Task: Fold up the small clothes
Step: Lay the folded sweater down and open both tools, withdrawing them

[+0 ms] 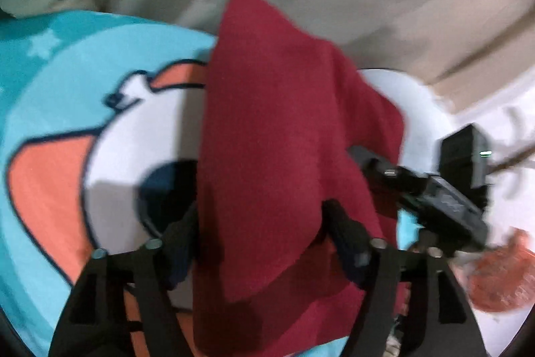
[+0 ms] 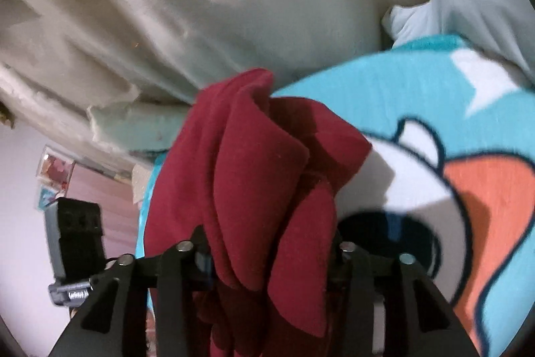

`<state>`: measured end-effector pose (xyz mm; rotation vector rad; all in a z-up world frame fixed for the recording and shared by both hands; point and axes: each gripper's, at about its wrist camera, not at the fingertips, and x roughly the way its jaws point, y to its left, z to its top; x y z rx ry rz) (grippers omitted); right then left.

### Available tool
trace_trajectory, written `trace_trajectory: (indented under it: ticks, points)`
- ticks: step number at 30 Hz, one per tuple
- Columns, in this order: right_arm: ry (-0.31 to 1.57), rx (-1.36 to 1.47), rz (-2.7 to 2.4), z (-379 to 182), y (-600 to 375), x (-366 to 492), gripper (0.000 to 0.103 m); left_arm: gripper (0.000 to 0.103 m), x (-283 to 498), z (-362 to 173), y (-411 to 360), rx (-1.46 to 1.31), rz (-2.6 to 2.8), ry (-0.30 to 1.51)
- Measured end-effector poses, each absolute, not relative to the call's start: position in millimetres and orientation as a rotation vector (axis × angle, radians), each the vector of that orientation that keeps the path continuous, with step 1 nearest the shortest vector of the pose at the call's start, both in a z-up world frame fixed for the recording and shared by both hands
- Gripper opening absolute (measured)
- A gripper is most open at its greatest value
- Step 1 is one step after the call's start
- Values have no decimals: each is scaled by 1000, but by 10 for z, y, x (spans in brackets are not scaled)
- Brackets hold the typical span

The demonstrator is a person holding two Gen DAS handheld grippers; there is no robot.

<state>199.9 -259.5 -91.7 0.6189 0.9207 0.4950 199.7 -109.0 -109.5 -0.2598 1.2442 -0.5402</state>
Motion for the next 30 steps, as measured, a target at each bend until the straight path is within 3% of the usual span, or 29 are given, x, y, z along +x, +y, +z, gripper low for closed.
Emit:
trace_trajectory:
  ticks: [1,2,4,12,17,18,19,20,21,22,26,30]
  points:
    - [949,584,454,-999,-2571,2125,69,75,2044,-1214,-1135,-199,-481,1276]
    - [988,528,398,-1088,-2547,2204,73,75,2063,-1318,-1164,-157,-448,1300]
    - [1061,441,270,-1240,-2568,2268,73,75,1990,-1377,-1100,-196,-467,1304]
    - [833,565,446,-505,-2416,1534,66,75,1499,-847,-732,-158,-414,1087]
    - [923,548,567,-801,-1884,1409,63,75,1334,-629,-544,-114,-339,963]
    - [939,525,527,-899,-1866,1420,60,75,1286,-588,-513,-93,-331,937]
    - [957,498,447,-1095,-1903,1439,51,75,1239,-545,-475,-71,-326,910]
    - [966,510,416,-1204,-1962,1450,34,75,1225,-520,-422,-55,-322,890]
    - [977,593,397,-1377,-2102,1460,28,75,1215,-492,-414,-32,-316,866]
    - [969,679,391,-1454,-2218,1443,13,75,1149,-452,-379,0,-306,835]
    - [973,732,343,-1474,-2206,1427,10,78,931,-315,-314,134,-263,688]
    - [963,659,251,-1323,-2063,1275,11,92,754,-146,-240,210,-232,540]
